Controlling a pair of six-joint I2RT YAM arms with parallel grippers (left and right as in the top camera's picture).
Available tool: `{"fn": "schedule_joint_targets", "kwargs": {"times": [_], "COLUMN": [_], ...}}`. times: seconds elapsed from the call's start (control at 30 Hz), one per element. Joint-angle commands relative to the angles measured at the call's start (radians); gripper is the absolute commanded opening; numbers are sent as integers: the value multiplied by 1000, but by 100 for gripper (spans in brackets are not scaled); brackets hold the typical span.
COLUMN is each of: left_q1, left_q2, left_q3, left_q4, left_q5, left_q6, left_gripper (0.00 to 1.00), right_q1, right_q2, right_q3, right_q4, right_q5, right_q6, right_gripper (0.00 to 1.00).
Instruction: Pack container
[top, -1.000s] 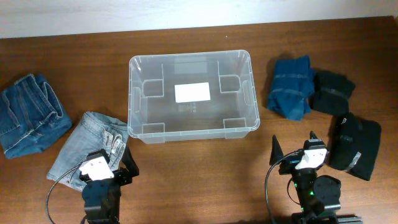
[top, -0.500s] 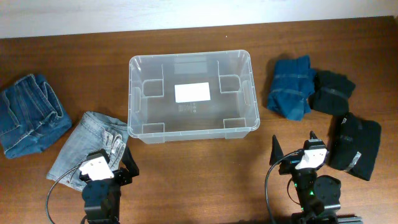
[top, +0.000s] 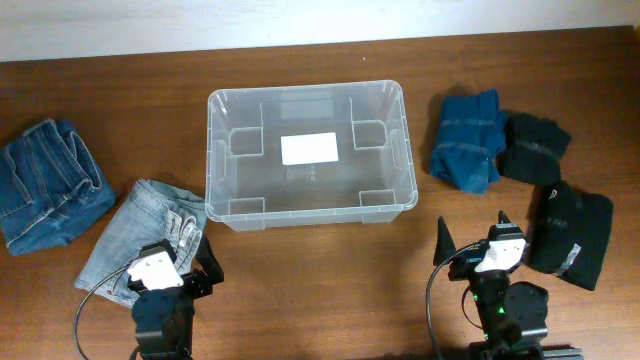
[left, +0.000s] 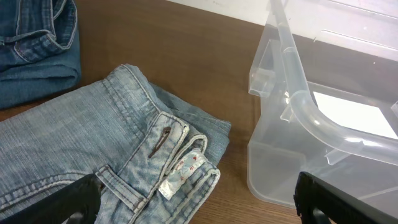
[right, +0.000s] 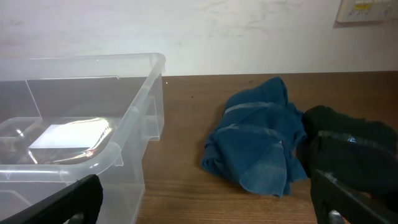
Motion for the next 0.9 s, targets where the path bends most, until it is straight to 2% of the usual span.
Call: {"fn": "schedule_joint_targets", "kwargs": {"times": [0.0,0.87], "left_q1": [3,3], "left_q2": [-10,-9], "left_q3": [-14,-14], "left_q4": [3,3], "left_q5": [18,18], "left_q6": [-2,-2], "left_gripper": [99,99], "right_q1": [-6,-6], "right_q2": [-9,-9], "right_q3": [-8,-8], "right_q4": [0,11], "right_q5": [12,-8], "right_q6": [-7,-6], "right_gripper": [98,98]}}
